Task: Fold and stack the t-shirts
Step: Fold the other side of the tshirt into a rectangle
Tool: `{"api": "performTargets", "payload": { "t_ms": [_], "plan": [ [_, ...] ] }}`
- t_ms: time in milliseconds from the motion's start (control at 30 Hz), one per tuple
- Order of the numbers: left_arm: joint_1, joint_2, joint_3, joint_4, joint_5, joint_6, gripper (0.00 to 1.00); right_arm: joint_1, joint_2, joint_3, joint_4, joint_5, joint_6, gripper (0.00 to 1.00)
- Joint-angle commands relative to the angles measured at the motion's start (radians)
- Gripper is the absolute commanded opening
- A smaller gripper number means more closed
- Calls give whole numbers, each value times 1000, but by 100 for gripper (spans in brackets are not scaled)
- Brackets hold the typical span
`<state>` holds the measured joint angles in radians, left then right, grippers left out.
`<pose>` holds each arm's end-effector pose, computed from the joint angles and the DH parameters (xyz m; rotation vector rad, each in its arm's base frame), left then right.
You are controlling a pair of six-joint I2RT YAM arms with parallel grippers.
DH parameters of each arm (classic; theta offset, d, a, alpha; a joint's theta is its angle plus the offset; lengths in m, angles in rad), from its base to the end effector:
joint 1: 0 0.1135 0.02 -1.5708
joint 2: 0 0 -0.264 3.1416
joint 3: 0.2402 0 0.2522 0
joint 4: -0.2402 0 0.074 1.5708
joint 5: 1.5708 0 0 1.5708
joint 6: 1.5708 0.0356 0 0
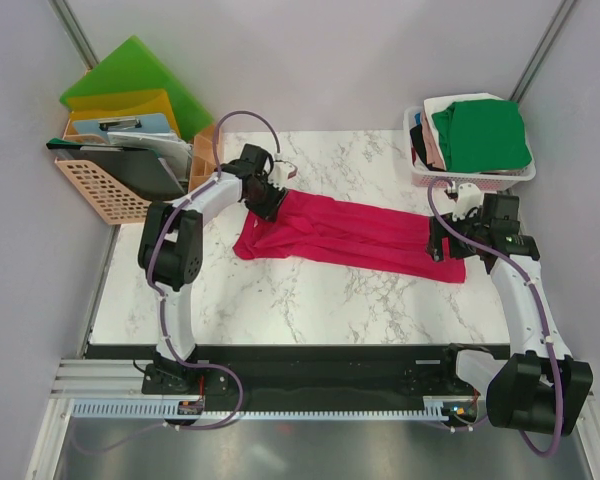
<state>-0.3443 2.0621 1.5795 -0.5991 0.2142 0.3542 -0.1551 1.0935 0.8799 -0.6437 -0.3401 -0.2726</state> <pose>0.4121 -0.1558 0.1897 0.9694 2.4550 -0.2804 0.2204 -0.0224 0.2734 -0.2905 2.3564 0.2102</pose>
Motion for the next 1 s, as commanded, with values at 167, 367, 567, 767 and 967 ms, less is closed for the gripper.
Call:
{"api": "performTargets", "payload": {
  "t_ms": [167,367,567,767,967],
  "plan": [
    [-22,13,2,-2,42,-24,28,-3,-6,-1,32,0,9,85],
    [-30,27,1,-4,34,-21,2,-3,-7,-2,32,1,9,85],
    [-30,-17,-21,5,24,-15,2,-4,-1,-4,33,4,7,85],
    [-38,-149,-85,30,8,-3,2,-3,-1,-6,33,1,7,85],
    [-38,-233,-187,90,-111,57,2,-3,-4,-6,35,-5,9,85]
  ]
}}
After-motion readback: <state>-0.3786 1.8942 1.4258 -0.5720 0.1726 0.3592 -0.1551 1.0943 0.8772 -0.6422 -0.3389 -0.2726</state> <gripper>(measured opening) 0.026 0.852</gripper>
